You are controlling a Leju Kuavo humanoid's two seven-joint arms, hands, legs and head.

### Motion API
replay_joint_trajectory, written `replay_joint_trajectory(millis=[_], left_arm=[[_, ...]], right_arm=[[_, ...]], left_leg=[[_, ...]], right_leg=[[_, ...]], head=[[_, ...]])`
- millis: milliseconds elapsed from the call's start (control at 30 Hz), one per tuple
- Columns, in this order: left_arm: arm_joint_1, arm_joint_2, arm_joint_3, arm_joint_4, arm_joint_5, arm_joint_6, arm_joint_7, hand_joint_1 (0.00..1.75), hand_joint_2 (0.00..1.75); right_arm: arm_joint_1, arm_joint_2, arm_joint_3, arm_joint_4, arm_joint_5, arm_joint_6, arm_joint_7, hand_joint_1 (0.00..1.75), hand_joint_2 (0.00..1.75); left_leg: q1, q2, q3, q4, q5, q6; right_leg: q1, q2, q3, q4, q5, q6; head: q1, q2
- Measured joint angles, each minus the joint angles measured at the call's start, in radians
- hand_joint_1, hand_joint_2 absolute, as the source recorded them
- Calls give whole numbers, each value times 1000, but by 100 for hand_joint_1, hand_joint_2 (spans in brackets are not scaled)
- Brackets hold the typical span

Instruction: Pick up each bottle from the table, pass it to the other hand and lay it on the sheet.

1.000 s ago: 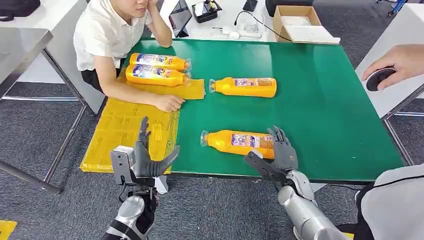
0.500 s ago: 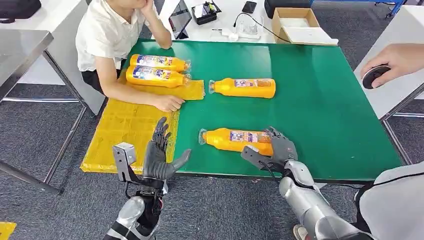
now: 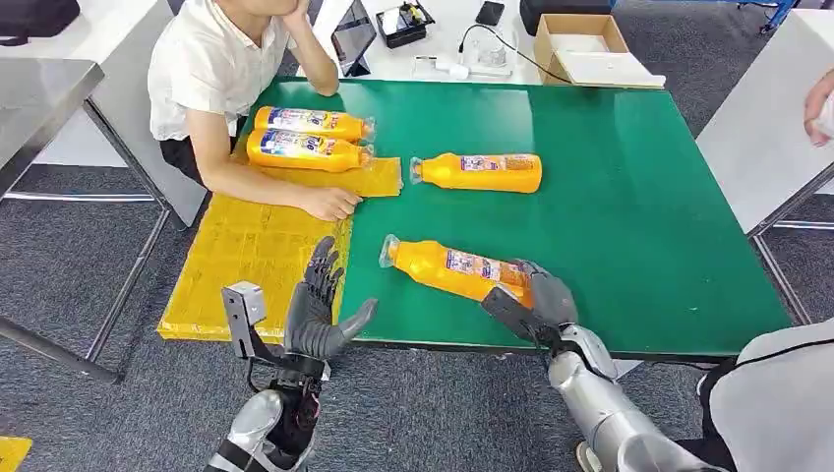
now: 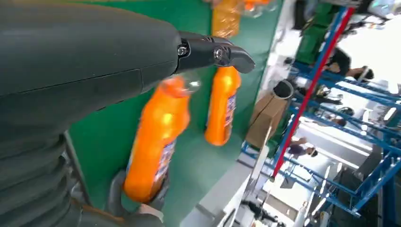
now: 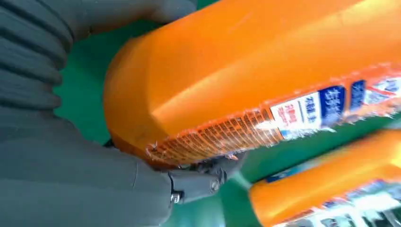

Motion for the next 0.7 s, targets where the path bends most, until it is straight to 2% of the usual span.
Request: replay_joint_trajectory(millis=[167, 367, 533, 667, 700], left_arm=[[26, 8, -1, -1, -52, 53, -28, 0, 175], [38, 19, -9, 3, -31, 28, -1, 0, 175], [42, 26, -36, 3, -35, -12, -11, 0, 175], [31, 31, -56, 4, -19, -58, -14, 0, 175], [28, 31, -58, 4, -16, -63, -16, 0, 175]], right_arm=[[93, 37, -17, -137, -142, 21, -53, 175, 175], [192, 68, -19, -347, -289, 30, -74, 175, 175], [242, 84, -3, -459, -315, 25, -75, 175, 175], [244, 87, 18, -470, -316, 35, -84, 171, 175], [243, 89, 24, -470, -315, 37, -85, 175, 175]], left_leg=[[1, -2, -4, 0, 0, 0], [1, -2, -6, 0, 0, 0], [1, -1, -7, 0, 0, 0], [1, -2, -8, 0, 0, 0], [1, -2, -8, 0, 0, 0]], right_leg=[[1, -1, -4, 0, 0, 0], [1, 0, -5, 0, 0, 0], [1, 0, -7, 0, 0, 0], [1, -1, -7, 0, 0, 0], [1, 0, -7, 0, 0, 0]], head=[[0, 0], [0, 0], [0, 0], [0, 0], [0, 0]])
